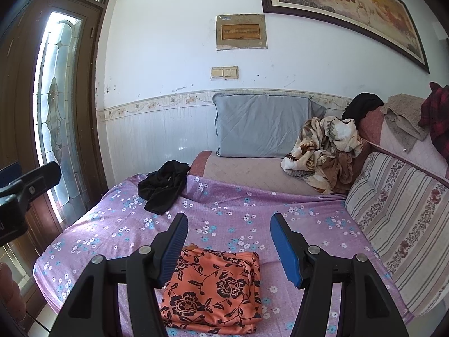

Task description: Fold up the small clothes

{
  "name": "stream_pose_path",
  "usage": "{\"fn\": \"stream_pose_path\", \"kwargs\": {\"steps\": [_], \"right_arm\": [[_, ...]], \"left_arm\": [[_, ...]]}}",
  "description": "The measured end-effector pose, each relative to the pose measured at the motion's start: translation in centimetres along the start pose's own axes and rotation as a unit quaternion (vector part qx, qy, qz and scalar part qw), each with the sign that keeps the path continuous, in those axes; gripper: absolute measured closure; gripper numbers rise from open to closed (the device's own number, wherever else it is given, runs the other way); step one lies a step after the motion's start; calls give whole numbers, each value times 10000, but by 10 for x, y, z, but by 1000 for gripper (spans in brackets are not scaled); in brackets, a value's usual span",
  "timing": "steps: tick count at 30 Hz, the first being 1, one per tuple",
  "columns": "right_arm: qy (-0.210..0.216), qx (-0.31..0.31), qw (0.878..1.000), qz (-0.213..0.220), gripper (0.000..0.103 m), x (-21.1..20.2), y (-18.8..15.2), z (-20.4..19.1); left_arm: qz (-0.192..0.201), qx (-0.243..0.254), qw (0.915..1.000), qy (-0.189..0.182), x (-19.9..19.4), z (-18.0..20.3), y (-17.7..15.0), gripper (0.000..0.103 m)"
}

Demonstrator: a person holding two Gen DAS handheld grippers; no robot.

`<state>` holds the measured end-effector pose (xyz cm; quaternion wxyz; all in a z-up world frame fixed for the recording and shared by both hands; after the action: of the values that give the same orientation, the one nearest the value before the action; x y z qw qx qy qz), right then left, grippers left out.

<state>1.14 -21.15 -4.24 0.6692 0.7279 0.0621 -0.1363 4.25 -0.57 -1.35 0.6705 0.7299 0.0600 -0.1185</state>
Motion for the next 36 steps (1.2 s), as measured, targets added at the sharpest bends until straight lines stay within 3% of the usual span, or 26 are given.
{"fn": "stream_pose_path", "kwargs": {"steps": [36], "right_arm": [[162, -176, 9992, -315, 38, 53, -7, -25]], "left_arm": [[-385, -64, 9992, 19, 52, -10, -18, 0]]}}
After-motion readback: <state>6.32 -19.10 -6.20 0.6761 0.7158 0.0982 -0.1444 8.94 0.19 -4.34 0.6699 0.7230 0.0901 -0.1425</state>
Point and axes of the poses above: each gripper's, at about its wrist camera, not at the fingertips, and x roughly the way its jaws point, z to its right, y to its top, the point moved 10 cm from there along x, roughly the way its jaws point, and after that the axes turned 5 degrees about y, right-handed, at the moved point
